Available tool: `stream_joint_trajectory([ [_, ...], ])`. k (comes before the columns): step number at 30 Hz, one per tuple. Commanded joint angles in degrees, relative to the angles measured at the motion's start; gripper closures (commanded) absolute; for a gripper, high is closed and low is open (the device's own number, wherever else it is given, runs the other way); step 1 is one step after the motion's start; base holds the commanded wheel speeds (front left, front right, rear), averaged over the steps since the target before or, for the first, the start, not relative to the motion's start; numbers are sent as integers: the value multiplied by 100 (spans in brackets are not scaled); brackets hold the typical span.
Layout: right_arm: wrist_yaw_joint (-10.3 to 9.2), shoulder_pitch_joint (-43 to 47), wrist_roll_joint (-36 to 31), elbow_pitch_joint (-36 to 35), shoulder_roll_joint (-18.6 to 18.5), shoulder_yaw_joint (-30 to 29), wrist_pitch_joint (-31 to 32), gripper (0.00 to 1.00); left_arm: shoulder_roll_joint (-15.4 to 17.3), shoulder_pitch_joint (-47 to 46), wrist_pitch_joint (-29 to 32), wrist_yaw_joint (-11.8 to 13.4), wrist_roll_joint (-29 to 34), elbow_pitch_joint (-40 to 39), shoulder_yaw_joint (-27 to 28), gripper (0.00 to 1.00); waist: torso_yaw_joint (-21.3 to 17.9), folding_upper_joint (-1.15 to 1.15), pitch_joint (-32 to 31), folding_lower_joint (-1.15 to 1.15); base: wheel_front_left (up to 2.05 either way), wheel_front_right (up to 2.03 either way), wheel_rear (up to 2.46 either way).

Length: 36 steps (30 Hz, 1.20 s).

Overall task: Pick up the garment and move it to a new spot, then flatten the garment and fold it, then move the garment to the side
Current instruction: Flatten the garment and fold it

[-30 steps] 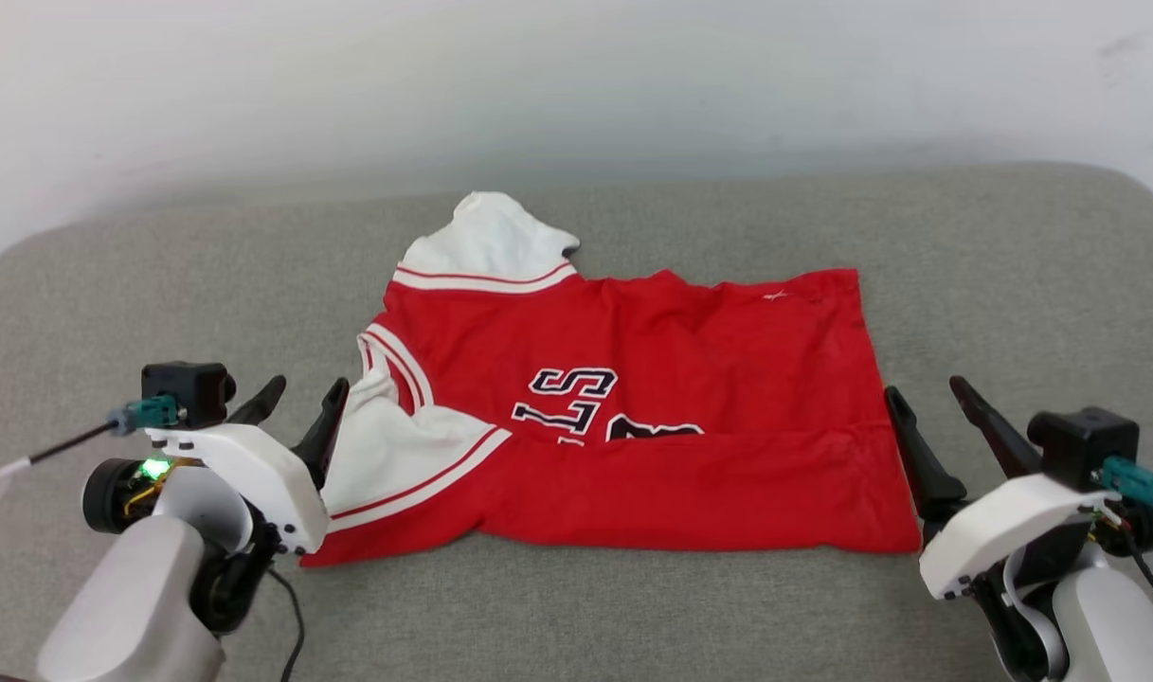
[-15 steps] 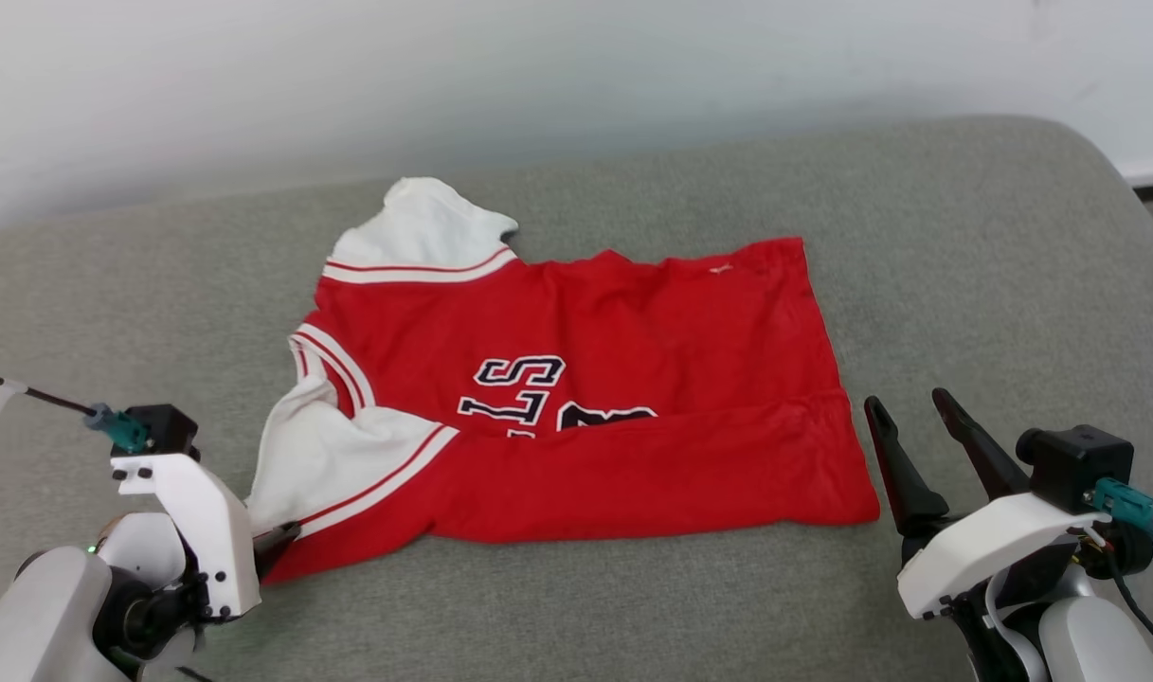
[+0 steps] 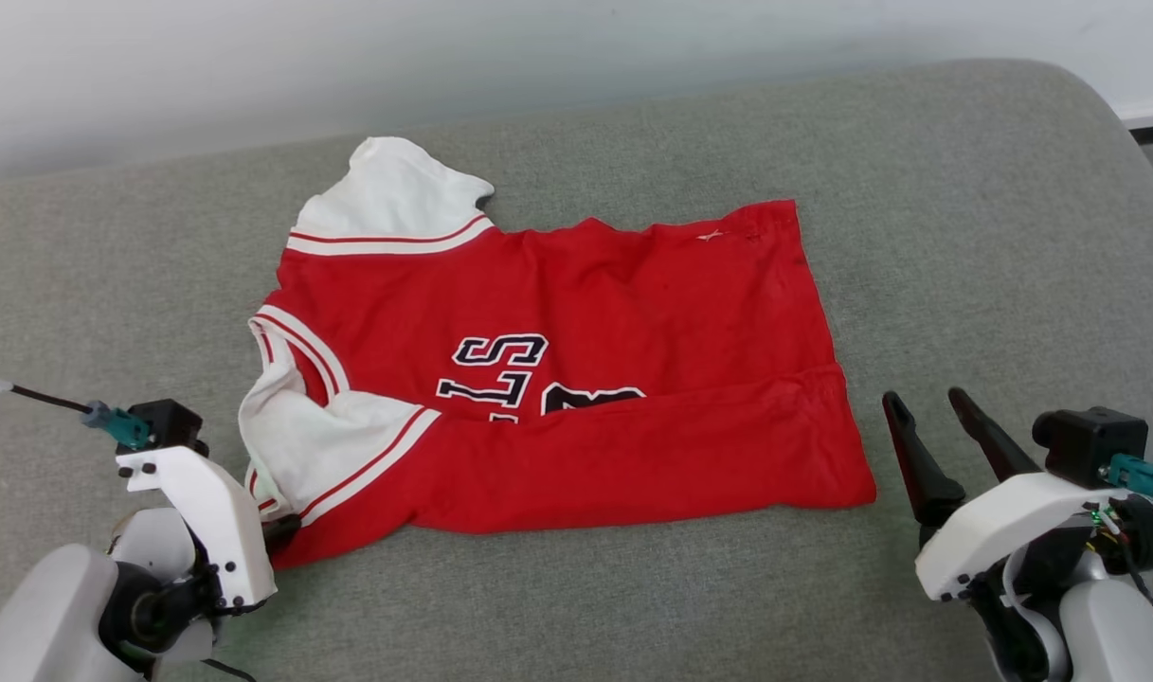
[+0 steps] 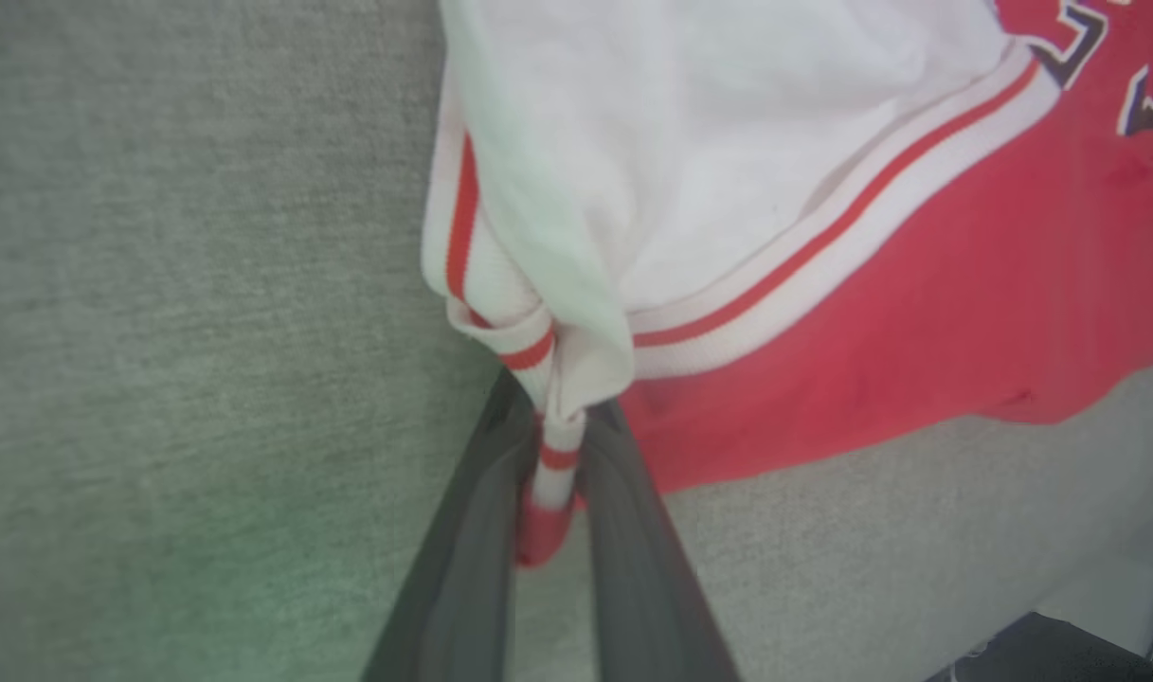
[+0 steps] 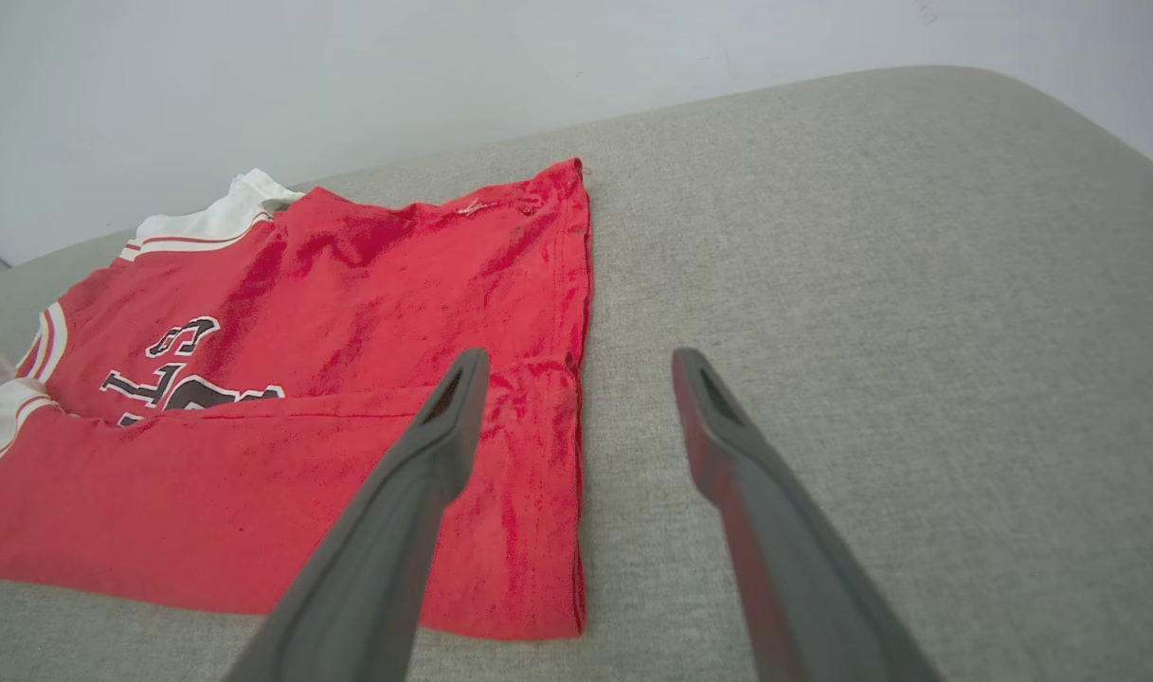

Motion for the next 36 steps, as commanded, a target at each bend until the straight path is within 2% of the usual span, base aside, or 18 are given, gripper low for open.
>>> stream_joint_trajectory([
  [1, -2, -57, 57, 30, -61, -15, 83, 0, -206, 250, -5, -25, 34, 73, -181, 100, 38, 0, -46, 0, 0, 0, 0],
  [4, -2, -83, 246, 193, -206, -107, 697, 0, -168, 190, -356, -7, 175, -88, -94, 100, 118, 0, -145, 0, 0, 0, 0],
  [7, -2, -97, 443, 373, -398, -115, 1569, 0, -121, 202, -654, 52, 251, -328, 25, 100, 214, 0, -239, 0, 0, 0, 0],
  [11, -2, -184, 583, 464, -649, -53, 2483, 0, -79, 272, -842, 120, 368, -735, 31, 100, 386, 0, -297, 0, 0, 0, 0],
  [17, -2, -549, 687, 633, -712, 145, 3087, 0, -33, 262, -908, 212, 487, -1252, 12, 100, 591, 0, -119, 0, 0, 0, 0],
  [26, 8, -896, 961, 1517, -378, 690, 3747, 0, -144, 195, -1059, 146, 490, -1335, -35, 100, 767, 0, 101, 0, 0, 0, 0],
  [27, 8, -896, 1002, 1580, -357, 745, 3781, 60, -159, 198, -1081, 146, 487, -1316, -42, 100, 773, 0, 101, 0, 0, 0, 0],
  [28, 9, -900, 1039, 1631, -344, 777, 3829, 100, -170, 205, -1094, 140, 486, -1302, -46, 100, 779, 0, 96, 0, 0, 0, 0],
  [36, -2, -1184, 1085, 1538, -679, 816, 3644, 100, -241, 348, -1303, 92, 424, -1287, -2, 100, 771, 0, -85, 0, 0, 0, 0],
])
